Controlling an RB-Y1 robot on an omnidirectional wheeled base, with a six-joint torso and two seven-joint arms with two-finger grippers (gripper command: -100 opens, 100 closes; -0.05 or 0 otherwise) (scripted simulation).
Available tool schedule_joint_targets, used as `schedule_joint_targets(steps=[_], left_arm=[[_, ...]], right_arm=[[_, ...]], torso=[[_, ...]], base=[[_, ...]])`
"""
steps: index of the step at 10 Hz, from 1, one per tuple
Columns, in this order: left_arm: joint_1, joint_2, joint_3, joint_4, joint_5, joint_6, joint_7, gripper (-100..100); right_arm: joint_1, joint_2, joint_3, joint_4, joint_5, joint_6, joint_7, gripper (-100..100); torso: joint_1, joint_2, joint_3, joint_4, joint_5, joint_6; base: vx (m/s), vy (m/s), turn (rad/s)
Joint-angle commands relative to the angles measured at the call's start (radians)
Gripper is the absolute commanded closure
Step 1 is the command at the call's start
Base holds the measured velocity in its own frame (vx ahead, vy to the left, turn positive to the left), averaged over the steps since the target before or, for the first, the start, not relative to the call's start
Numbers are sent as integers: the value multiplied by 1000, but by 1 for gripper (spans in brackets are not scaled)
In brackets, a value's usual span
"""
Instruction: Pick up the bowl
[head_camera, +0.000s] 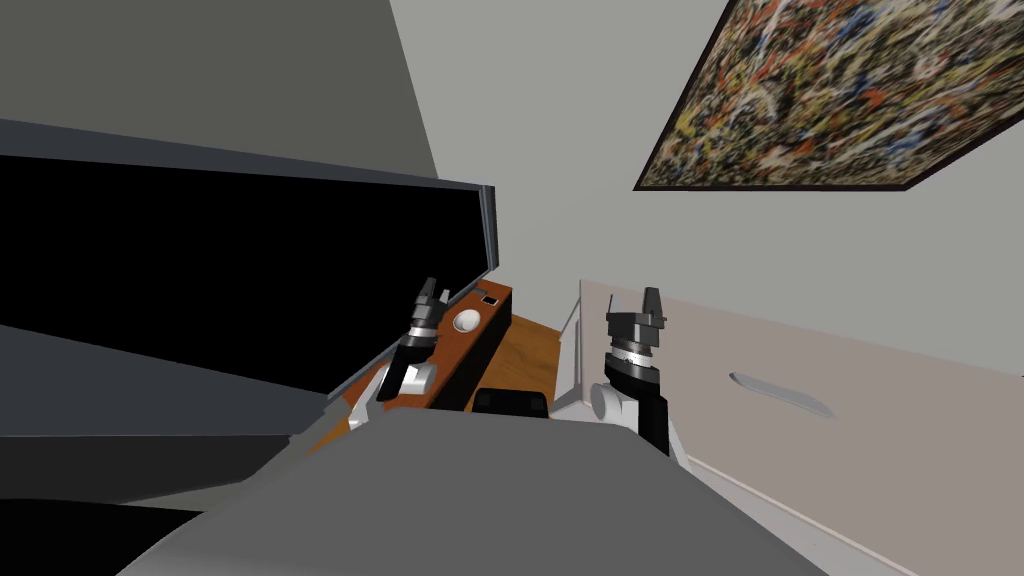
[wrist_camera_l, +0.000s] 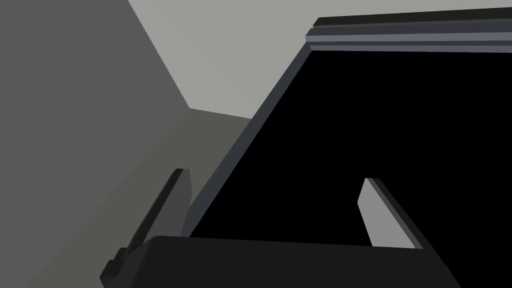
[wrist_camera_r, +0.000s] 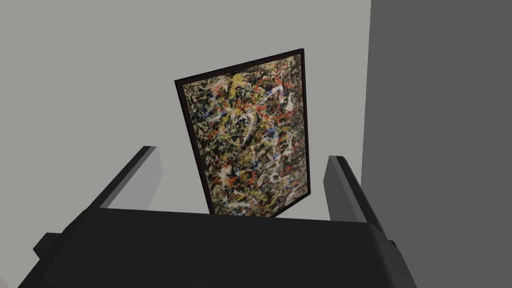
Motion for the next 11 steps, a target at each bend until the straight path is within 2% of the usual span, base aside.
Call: schedule_joint_targets(steps=[1, 2, 5, 6, 8, 9, 11], left_arm=[[-15, 20, 5, 50, 9, 45, -16, -100], [-15, 20, 5, 54, 9, 45, -16, -100], [-55, 45, 13, 155, 23, 125, -46, -100], [-55, 45, 13, 167, 23, 125, -46, -100], [-83, 57, 19, 238, 34, 181, -65, -100], [-83, 57, 19, 244, 34, 181, -65, -100], [-112, 68, 25, 312, 46, 237, -80, -100]], right_arm=[[0, 0, 0, 0, 0, 0, 0, 0], [0, 0, 0, 0, 0, 0, 0, 0], [0, 0, 0, 0, 0, 0, 0, 0], [0, 0, 0, 0, 0, 0, 0, 0], [0, 0, 0, 0, 0, 0, 0, 0], [0, 0, 0, 0, 0, 0, 0, 0], [0, 0, 0, 0, 0, 0, 0, 0]], torso=[[0, 0, 0, 0, 0, 0], [0, 0, 0, 0, 0, 0], [0, -1, 0, 0, 0, 0], [0, 0, 0, 0, 0, 0], [1, -1, -1, 0, 0, 0], [1, -1, -1, 0, 0, 0], [1, -2, -1, 0, 0, 0]], base=[[-52, -23, -11], [-36, -17, -2], [-45, -17, -14], [-38, -11, -7], [-32, -10, -22], [-23, -6, -7], [-22, -6, -24]])
